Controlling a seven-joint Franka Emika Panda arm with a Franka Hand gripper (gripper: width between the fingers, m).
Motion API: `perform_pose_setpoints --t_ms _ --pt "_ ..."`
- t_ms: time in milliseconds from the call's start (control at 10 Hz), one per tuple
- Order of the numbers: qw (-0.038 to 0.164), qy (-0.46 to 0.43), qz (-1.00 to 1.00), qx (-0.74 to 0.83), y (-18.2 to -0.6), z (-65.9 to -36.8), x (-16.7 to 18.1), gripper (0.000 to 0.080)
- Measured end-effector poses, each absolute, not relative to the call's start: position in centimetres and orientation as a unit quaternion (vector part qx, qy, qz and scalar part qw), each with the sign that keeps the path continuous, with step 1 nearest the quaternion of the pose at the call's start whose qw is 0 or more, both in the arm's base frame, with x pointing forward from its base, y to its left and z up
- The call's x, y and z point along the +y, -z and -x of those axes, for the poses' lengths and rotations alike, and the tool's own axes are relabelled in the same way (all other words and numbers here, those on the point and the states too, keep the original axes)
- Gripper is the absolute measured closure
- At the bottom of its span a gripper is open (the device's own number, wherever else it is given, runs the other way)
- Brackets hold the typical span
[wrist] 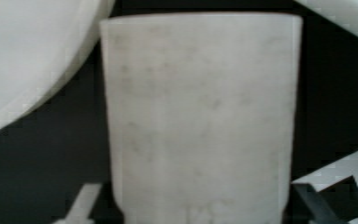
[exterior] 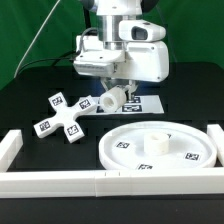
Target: Assemble round table
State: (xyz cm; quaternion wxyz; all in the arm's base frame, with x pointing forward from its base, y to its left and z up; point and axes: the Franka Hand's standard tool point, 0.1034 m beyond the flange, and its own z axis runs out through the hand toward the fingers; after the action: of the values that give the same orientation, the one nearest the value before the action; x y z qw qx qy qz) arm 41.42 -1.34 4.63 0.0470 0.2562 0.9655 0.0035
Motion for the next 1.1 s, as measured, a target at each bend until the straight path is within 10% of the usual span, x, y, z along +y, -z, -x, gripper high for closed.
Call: perform_pose_setpoints --t_ms 400,1100 --pt "0.012 -0.019 -0.247 0.969 -1.0 -40.0 1.1 0.0482" --pt "0.011 -0.026 -0.297 0.955 -0.8 -40.1 2.2 0.0481"
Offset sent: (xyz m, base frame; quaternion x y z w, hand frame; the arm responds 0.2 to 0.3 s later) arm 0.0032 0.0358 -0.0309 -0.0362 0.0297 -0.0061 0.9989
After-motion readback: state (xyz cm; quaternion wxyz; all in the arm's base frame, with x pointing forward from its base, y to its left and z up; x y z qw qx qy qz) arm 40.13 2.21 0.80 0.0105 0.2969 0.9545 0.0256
